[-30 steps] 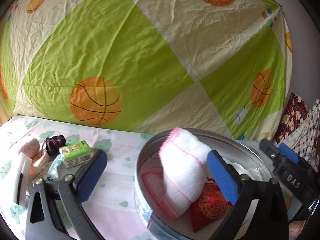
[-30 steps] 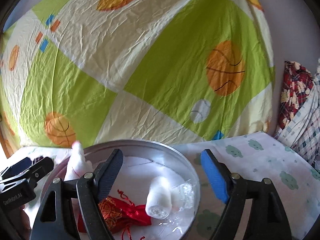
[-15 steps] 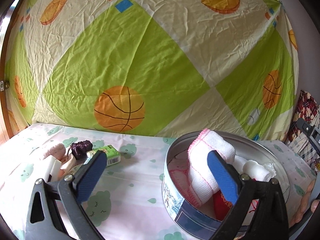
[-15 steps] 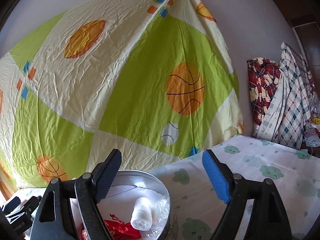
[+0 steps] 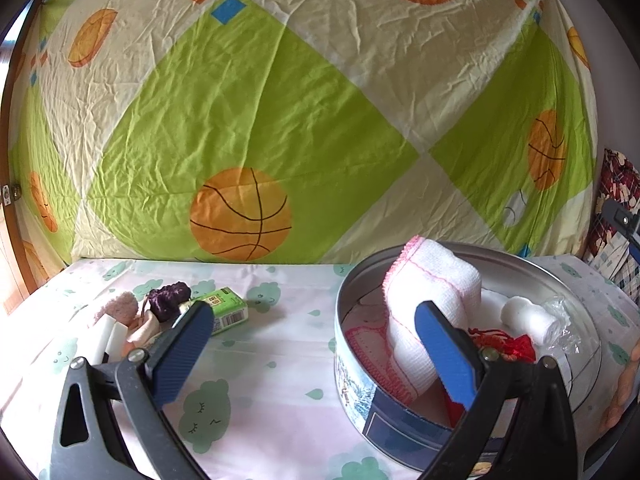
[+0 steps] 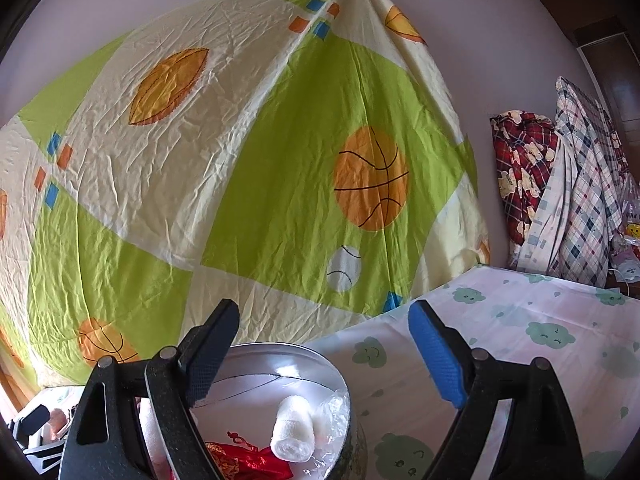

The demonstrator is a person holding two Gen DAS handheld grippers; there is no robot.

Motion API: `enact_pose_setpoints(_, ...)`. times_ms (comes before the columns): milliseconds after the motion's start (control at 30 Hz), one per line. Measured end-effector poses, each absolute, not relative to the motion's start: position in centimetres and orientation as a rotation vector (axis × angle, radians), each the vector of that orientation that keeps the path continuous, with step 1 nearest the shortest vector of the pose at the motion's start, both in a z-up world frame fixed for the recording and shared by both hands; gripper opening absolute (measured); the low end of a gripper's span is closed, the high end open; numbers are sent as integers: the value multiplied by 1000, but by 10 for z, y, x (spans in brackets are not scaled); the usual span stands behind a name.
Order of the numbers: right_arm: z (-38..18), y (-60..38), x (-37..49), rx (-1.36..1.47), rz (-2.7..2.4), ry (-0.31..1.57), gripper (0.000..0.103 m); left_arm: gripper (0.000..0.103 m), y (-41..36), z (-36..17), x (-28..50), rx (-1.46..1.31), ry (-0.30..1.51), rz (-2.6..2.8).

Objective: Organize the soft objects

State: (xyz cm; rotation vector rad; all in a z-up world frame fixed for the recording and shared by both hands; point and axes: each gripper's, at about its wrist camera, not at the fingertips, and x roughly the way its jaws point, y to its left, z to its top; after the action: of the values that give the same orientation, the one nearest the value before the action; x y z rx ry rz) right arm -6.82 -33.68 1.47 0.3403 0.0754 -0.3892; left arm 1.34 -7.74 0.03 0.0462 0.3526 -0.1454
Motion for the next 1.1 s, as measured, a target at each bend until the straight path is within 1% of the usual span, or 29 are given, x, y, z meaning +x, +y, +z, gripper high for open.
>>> enact_pose_setpoints(267,10,-324,-66,308,-390,89,88,102,-77,0,9,47,339,-153)
enact_pose_setpoints(533,10,-302,-64,211,-367,89,88,102,-77,2,1,63,325,-164)
enact_pose_setpoints(1100,16,-274,-88,157,-359,9,88,102,-60,0,3,26,359,-154)
